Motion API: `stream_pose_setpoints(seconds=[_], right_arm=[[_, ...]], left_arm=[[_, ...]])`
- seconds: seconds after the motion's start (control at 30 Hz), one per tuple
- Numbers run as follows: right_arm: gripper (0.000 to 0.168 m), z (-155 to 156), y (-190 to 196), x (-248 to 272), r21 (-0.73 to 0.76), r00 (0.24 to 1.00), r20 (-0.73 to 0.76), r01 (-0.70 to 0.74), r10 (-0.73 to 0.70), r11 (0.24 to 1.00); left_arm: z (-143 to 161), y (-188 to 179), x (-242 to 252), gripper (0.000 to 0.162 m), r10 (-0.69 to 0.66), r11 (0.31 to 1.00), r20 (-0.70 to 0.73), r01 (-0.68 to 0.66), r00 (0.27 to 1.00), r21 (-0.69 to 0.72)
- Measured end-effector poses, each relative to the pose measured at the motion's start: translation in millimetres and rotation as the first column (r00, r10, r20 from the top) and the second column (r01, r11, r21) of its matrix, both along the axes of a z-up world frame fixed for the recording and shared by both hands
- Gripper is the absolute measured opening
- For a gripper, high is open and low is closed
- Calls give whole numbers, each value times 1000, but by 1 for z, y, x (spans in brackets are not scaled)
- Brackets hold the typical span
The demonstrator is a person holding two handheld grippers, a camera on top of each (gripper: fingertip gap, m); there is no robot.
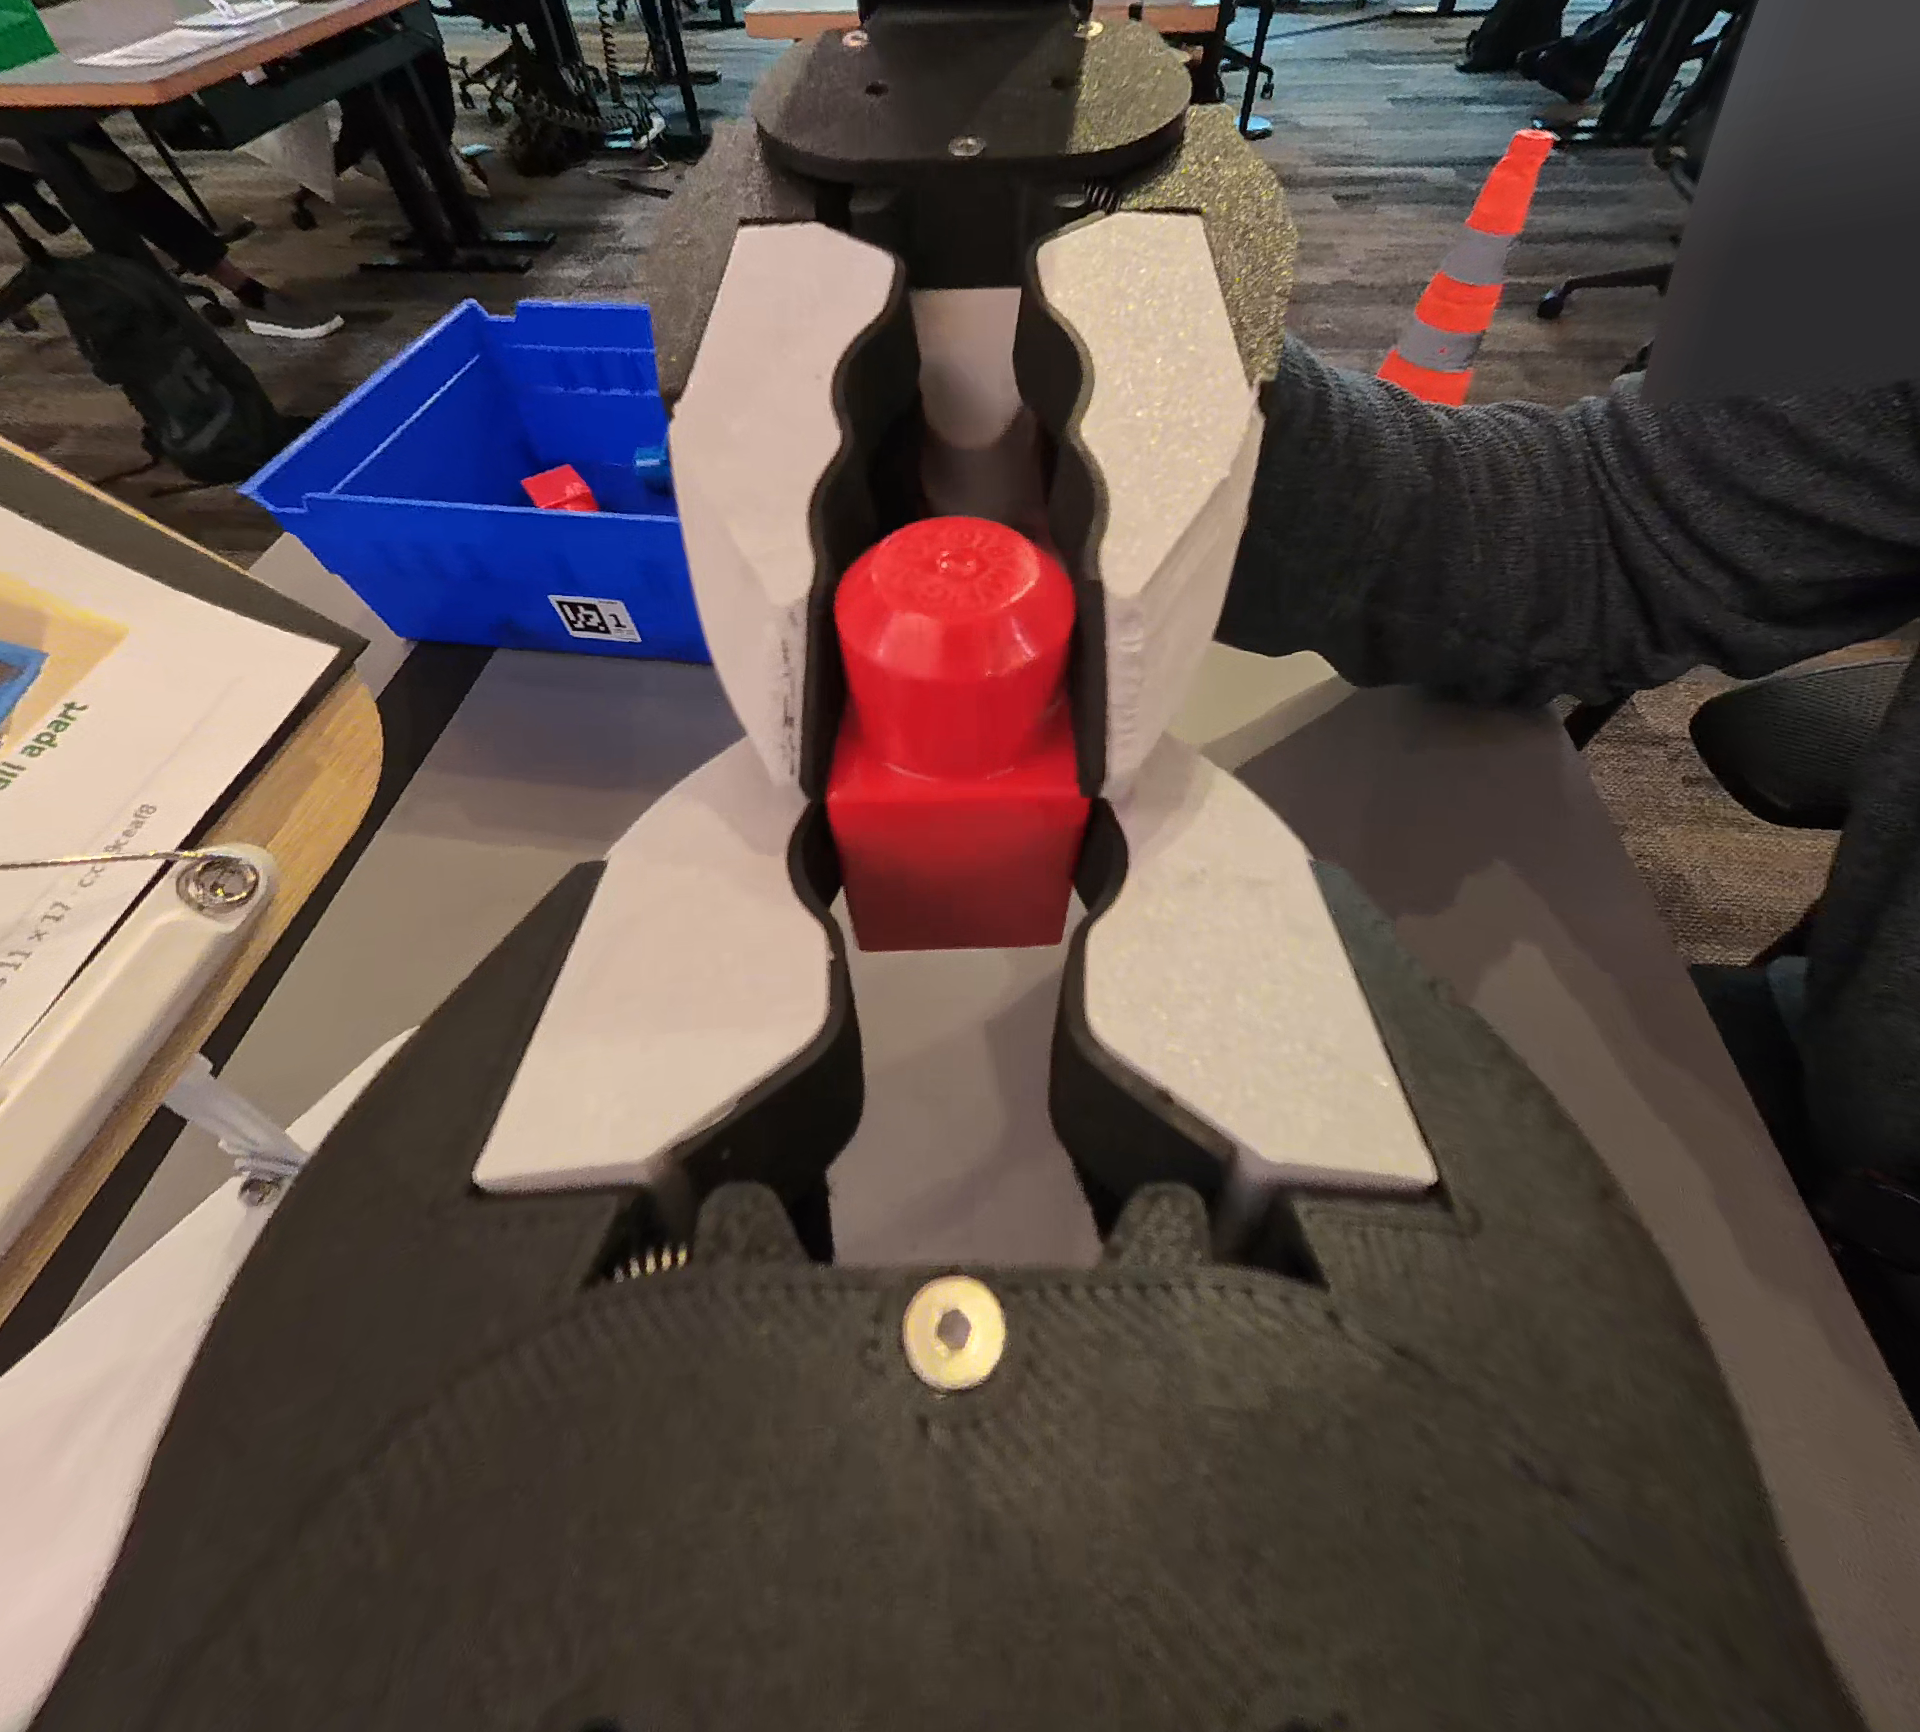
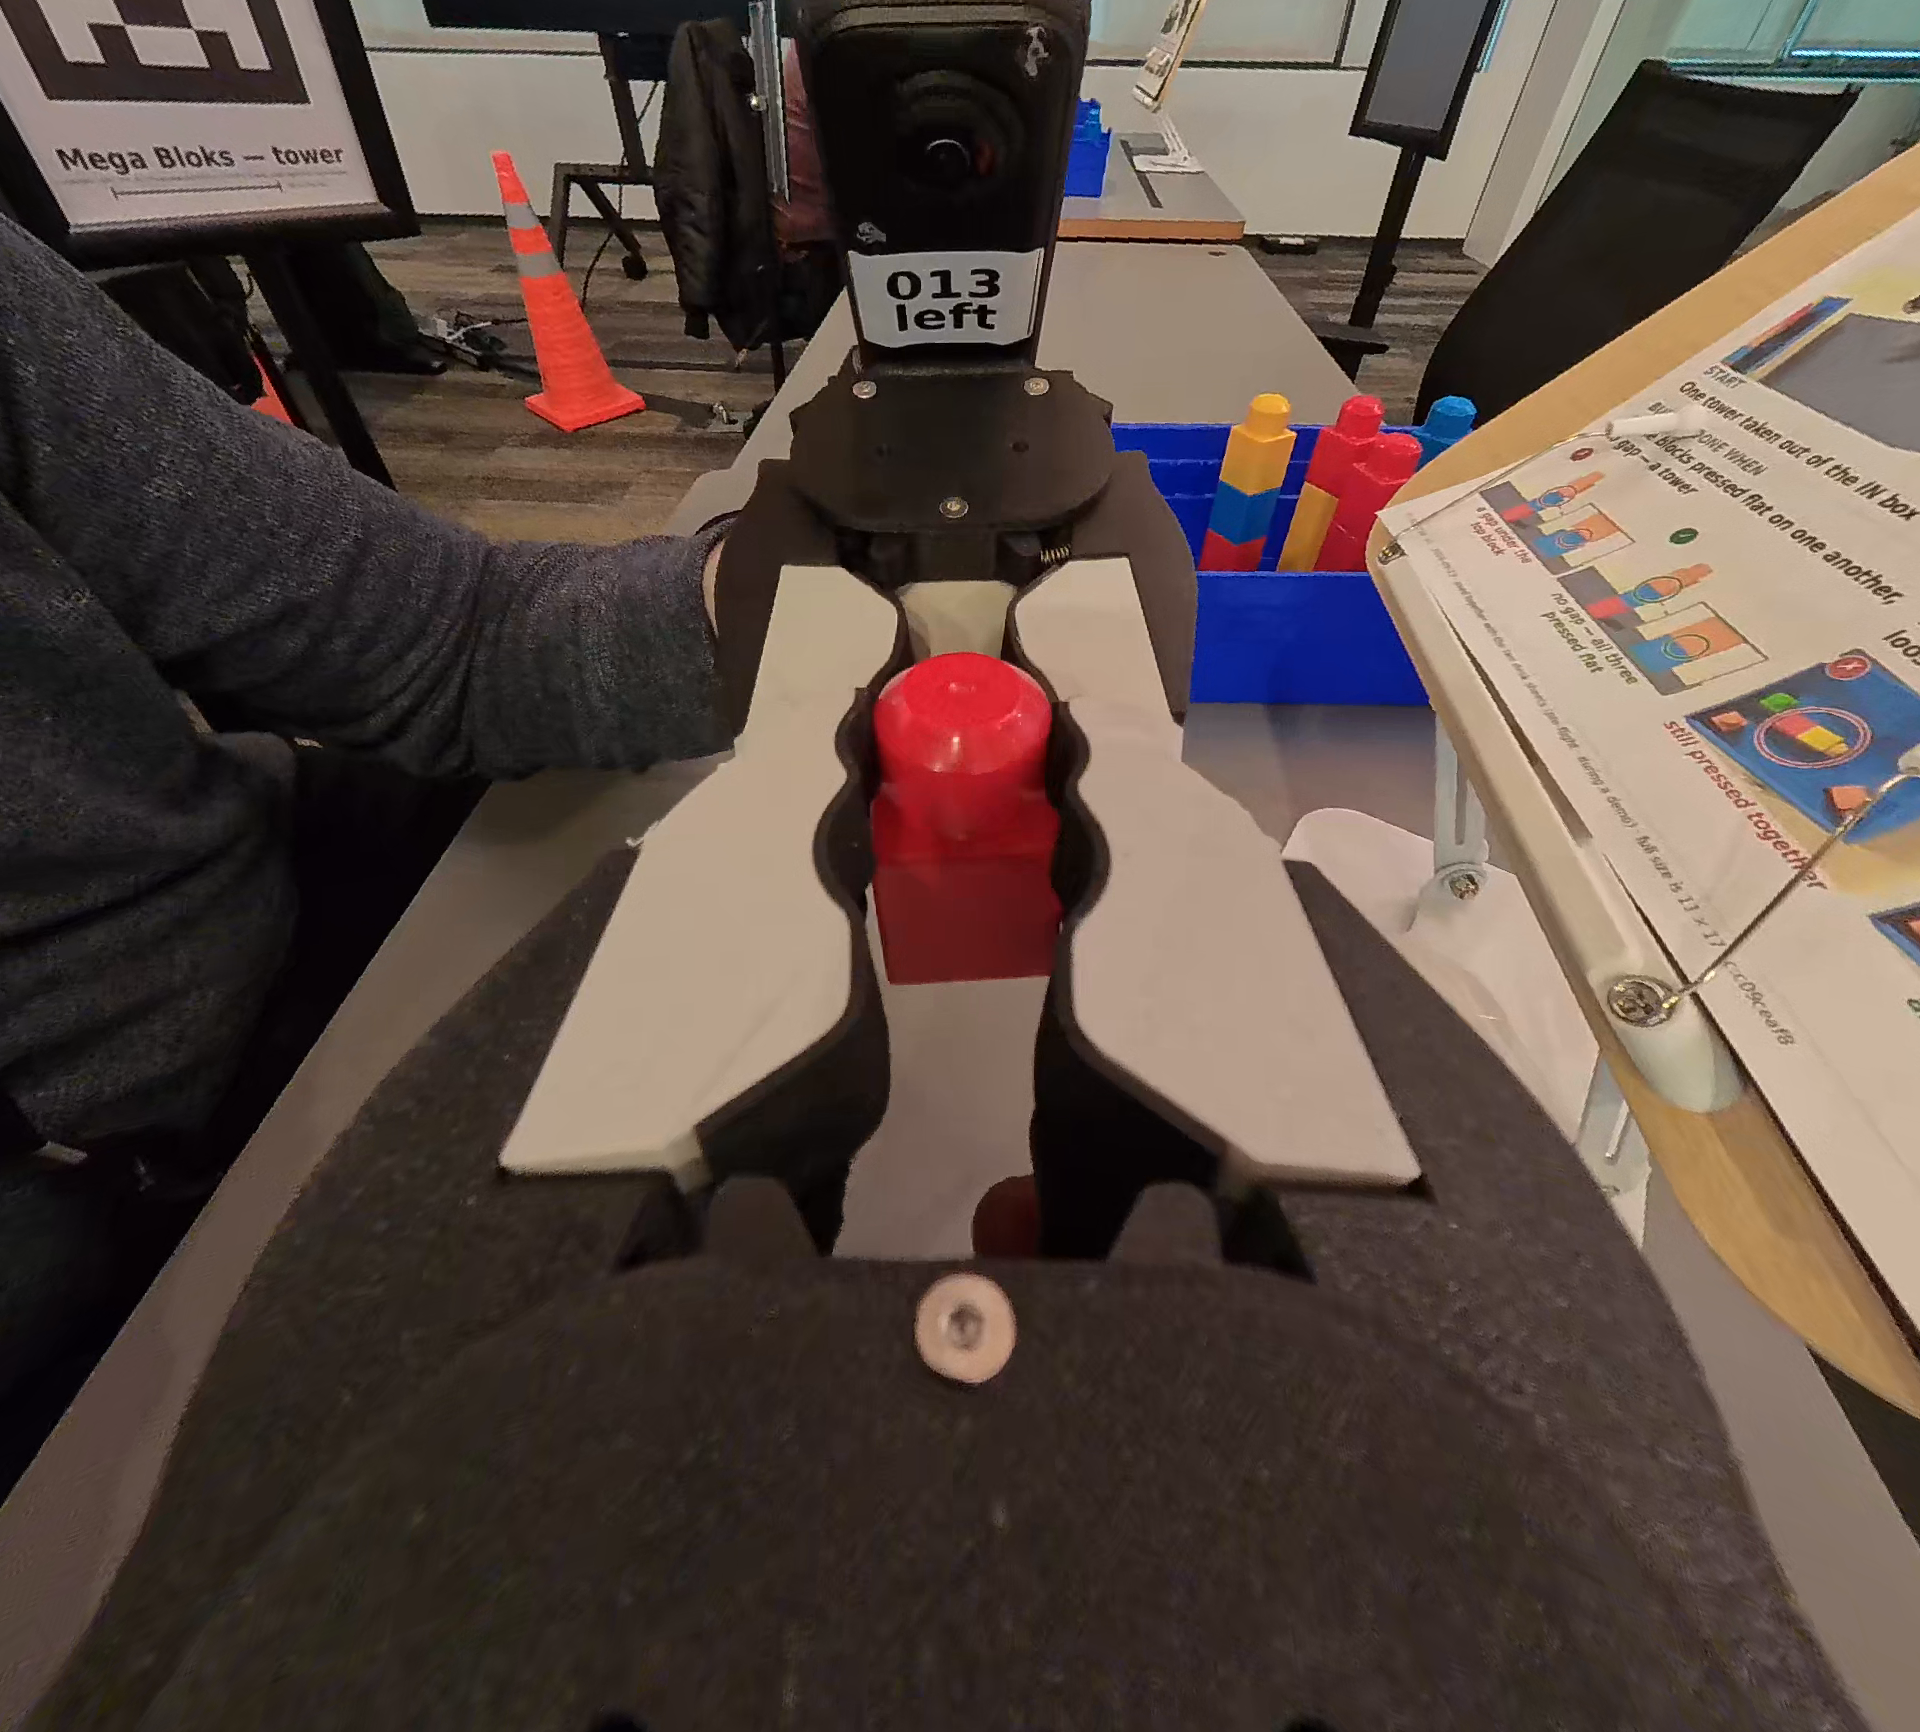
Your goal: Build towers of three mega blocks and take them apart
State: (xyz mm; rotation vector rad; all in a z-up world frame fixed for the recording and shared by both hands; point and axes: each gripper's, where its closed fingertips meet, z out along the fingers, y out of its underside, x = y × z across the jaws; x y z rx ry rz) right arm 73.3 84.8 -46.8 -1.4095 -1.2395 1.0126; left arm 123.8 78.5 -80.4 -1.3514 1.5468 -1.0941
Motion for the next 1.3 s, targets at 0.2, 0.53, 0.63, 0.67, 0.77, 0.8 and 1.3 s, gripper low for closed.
stream_pose_setpoints(seconds=[0.2,0.53,0.63,0.67,0.77,0.8,1.3], right_arm=[[30,6,3,1,8,999,-35,22,-22,1000],[30,26,19,33,6,986,-115,121,-120,993],[30,29,28,48,12,977,-122,176,-173,984],[30,32,29,53,12,973,-136,189,-185,982],[30,36,39,72,29,957,-133,265,-259,964],[30,36,45,81,34,946,-128,305,-299,952],[30,-8,120,250,48,564,33,824,-825,565]], left_arm=[[6,3,-2,41,16,1000,36,-16,999,-3],[15,22,-10,30,95,995,83,-94,992,-14],[21,26,-15,1,115,993,117,-114,986,-11],[23,28,-16,0,125,992,125,-124,984,-16],[27,34,-21,0,149,989,142,-147,979,-21],[27,35,-22,0,157,988,144,-156,977,-20],[15,44,-19,0,209,976,85,-213,974,39]])
